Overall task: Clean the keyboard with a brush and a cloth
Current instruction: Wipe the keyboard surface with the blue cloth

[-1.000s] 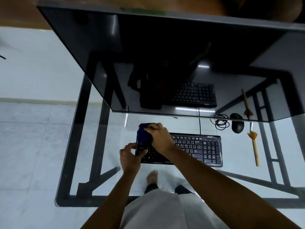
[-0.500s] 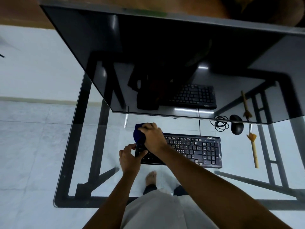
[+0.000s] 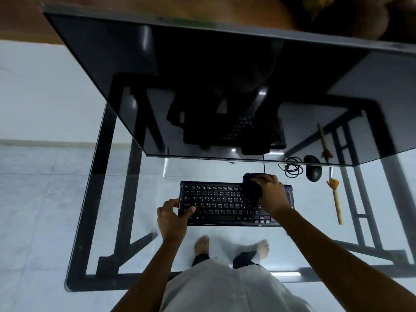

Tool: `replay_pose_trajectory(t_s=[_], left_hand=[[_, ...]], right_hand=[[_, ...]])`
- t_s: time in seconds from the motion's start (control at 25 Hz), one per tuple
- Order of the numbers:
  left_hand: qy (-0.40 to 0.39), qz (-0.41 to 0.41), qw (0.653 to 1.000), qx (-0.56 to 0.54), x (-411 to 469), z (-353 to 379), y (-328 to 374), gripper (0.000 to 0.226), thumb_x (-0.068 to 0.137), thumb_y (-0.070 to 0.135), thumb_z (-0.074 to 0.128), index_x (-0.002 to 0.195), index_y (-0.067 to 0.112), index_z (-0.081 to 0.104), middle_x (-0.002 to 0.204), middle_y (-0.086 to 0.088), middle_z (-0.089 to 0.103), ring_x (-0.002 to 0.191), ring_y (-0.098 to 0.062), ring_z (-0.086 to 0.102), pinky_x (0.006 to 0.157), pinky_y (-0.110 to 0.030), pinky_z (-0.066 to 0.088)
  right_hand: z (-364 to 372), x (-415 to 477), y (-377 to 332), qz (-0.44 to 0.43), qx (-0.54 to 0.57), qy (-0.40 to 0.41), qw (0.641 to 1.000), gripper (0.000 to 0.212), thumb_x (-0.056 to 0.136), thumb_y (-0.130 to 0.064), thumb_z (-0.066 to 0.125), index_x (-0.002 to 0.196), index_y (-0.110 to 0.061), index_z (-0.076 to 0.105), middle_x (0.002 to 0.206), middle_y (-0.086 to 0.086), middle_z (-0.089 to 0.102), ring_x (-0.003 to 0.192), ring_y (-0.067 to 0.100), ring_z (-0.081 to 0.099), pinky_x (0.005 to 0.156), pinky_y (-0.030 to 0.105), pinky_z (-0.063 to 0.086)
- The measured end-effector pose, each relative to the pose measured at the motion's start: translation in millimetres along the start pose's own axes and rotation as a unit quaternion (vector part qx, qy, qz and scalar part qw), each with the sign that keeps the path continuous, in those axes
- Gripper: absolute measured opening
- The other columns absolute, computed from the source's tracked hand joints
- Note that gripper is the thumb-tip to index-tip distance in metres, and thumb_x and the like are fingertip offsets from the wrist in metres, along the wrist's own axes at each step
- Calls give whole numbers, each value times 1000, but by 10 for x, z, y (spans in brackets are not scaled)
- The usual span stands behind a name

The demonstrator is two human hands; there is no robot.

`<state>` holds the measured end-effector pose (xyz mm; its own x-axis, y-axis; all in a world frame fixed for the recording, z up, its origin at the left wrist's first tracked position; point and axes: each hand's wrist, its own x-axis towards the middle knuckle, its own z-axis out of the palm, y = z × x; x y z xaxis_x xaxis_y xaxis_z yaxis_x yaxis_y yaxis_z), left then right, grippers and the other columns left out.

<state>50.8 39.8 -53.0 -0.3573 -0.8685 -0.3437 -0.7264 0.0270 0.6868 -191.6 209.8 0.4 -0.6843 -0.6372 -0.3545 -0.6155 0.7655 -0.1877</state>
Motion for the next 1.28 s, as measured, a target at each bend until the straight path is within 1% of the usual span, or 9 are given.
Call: replay_pose_trajectory(t_s=[0.24, 0.36, 0.52, 0.68, 0.8, 0.88, 1.0, 1.16, 1.28], left_hand=[[-9, 12, 1000, 11, -23, -39, 37, 47, 68, 39, 82, 104, 15, 63, 105, 0, 67, 95, -9, 43, 72, -30, 45], [-4, -2, 1000, 7, -35, -95, 21, 44, 70, 36, 81, 103, 13, 63, 104, -3, 66, 95, -10, 45, 75, -31, 47], [-3, -10, 1000, 17, -54, -227, -113, 41, 72, 35, 80, 101, 12, 62, 104, -4, 65, 101, -20, 53, 79, -36, 47], [-8, -27, 988, 151, -16, -323, -61, 52, 71, 39, 79, 110, 12, 58, 112, -8, 61, 110, -30, 52, 90, -49, 46], [-2, 150, 963, 224, -47, -153, 229, 71, 75, 38, 75, 134, 13, 44, 133, -10, 51, 126, -30, 43, 101, -48, 40], [-60, 263, 926, 265, -64, 87, 409, 81, 79, 48, 68, 146, 18, 33, 149, -6, 39, 141, -31, 29, 113, -50, 27], [-152, 295, 885, 326, -80, 370, 520, 85, 83, 53, 60, 151, 22, 19, 160, -1, 19, 149, -28, 8, 118, -50, 7], [-161, 282, 884, 337, -91, 449, 480, 88, 81, 49, 66, 151, 21, 21, 159, -1, 22, 148, -27, 11, 118, -50, 10], [-166, 282, 886, 328, -71, 427, 467, 88, 80, 49, 67, 151, 21, 22, 159, 0, 23, 149, -26, 11, 118, -48, 9]], right_hand=[[240, 94, -1379, -133, 33, -29, 990, 62, 76, -10, 66, 135, -23, 51, 139, 1, 48, 126, 26, 38, 102, 46, 40], [311, 95, -1657, -151, 45, -32, 987, 65, 76, -7, 64, 137, -21, 47, 141, 2, 45, 130, 27, 35, 104, 45, 38], [211, 27, -1142, -115, 28, -24, 993, 64, 77, -9, 65, 137, -23, 47, 140, 1, 46, 129, 26, 36, 104, 45, 39], [66, -209, -167, 0, 36, -7, 999, 63, 76, -3, 64, 134, -23, 50, 138, 2, 49, 129, 27, 37, 102, 46, 38], [-12, -328, 385, 80, 48, 24, 995, 67, 72, 4, 63, 133, -22, 52, 137, 6, 50, 125, 31, 40, 98, 50, 41], [-19, -305, 429, 99, 49, 38, 993, 65, 73, 5, 62, 133, -20, 53, 136, 8, 52, 125, 33, 39, 97, 49, 41], [54, -279, 91, 61, 47, 36, 996, 61, 76, -2, 60, 134, -20, 52, 135, 6, 51, 124, 32, 37, 100, 47, 39], [179, -287, -391, -17, 54, 25, 998, 63, 79, -5, 59, 139, -18, 46, 140, 5, 45, 126, 31, 35, 106, 45, 35], [163, -355, -258, -62, 28, 26, 997, 63, 80, -4, 58, 140, -19, 45, 140, 4, 45, 126, 30, 37, 105, 43, 37]])
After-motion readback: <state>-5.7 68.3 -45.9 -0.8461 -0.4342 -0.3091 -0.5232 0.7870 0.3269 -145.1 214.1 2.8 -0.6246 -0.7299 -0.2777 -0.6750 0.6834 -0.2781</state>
